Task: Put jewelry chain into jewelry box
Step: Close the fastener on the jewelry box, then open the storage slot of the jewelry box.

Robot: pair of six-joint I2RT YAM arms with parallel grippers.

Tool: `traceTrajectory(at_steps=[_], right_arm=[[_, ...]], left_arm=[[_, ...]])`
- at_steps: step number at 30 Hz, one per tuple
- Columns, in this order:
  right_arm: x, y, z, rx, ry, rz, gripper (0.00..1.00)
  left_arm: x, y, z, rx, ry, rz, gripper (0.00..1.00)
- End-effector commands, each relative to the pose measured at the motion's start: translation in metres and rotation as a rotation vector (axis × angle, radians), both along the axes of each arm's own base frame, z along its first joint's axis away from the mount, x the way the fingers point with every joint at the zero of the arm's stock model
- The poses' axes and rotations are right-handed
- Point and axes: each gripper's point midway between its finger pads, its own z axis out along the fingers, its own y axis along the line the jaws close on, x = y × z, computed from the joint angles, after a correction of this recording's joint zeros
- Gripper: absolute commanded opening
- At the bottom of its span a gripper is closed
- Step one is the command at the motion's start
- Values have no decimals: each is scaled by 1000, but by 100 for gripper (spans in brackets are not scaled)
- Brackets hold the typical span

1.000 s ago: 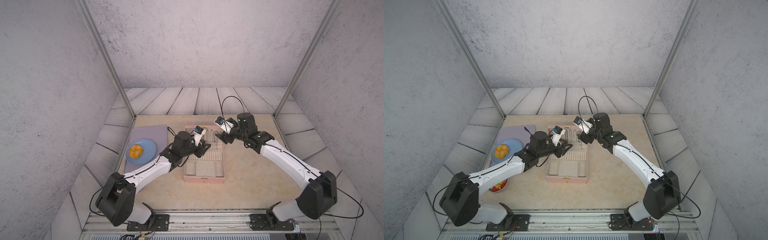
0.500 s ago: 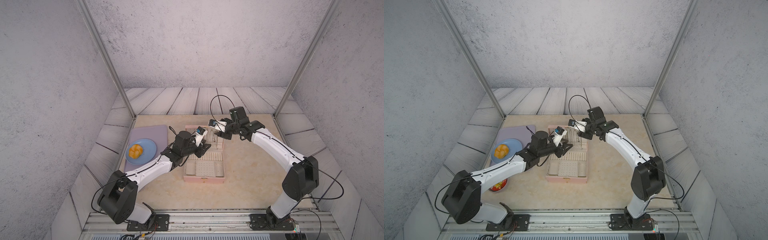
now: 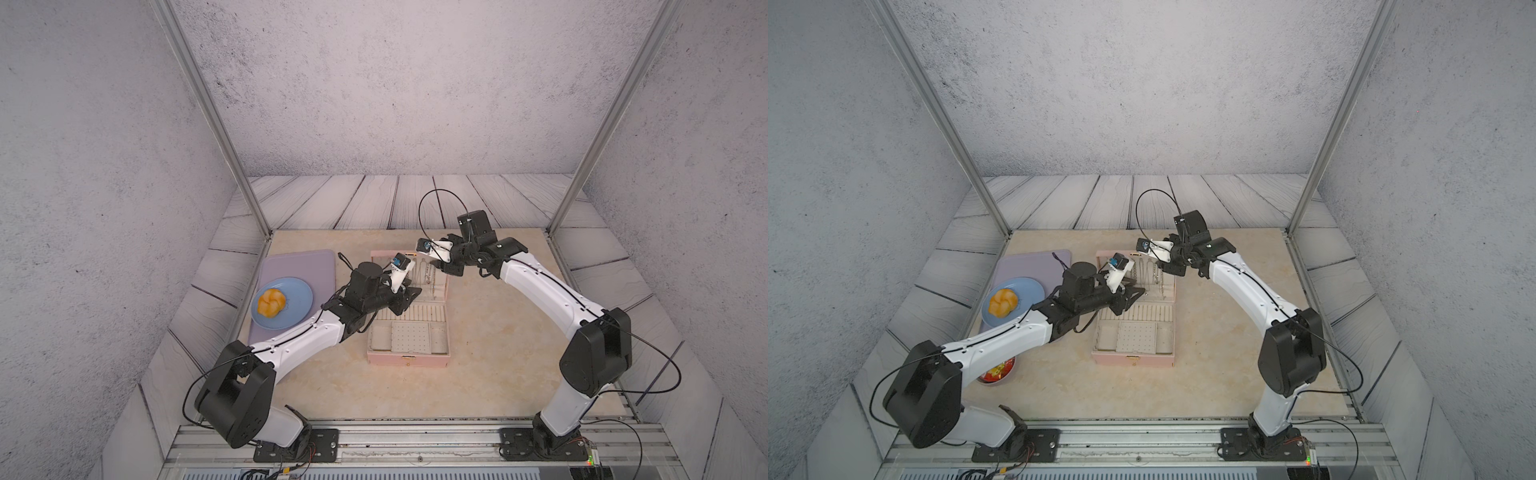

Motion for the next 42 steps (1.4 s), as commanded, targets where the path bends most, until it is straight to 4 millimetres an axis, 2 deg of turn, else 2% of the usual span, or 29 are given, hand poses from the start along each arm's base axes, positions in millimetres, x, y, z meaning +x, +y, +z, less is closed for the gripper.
traceTrajectory(at_steps=[1,17,21,23,26,32,37,39,42], right_arm=[[-6,-8,-25,-62,85,-9,37],[6,-18,-39,-136,33,-45,16],[8,-18,-33,-119,16,-55,12],[8,-16,-23,-83,-4,-63,12],[8,-12,3,-4,-65,-79,20],[0,-12,70,184,-170,-131,46],[-20,-20,117,382,-182,-202,59],[-28,-26,127,483,-149,-264,61],[-38,-36,132,676,-46,-385,65]], left_arm=[[5,-1,11,-2,-33,5,46],[6,5,14,3,-52,33,46],[6,6,16,1,-58,36,46],[5,7,15,3,-61,39,46],[7,9,14,10,-70,51,46],[7,16,13,56,-102,57,46],[12,31,14,120,-151,85,47],[15,38,9,165,-169,88,48],[22,48,-2,244,-191,92,48]])
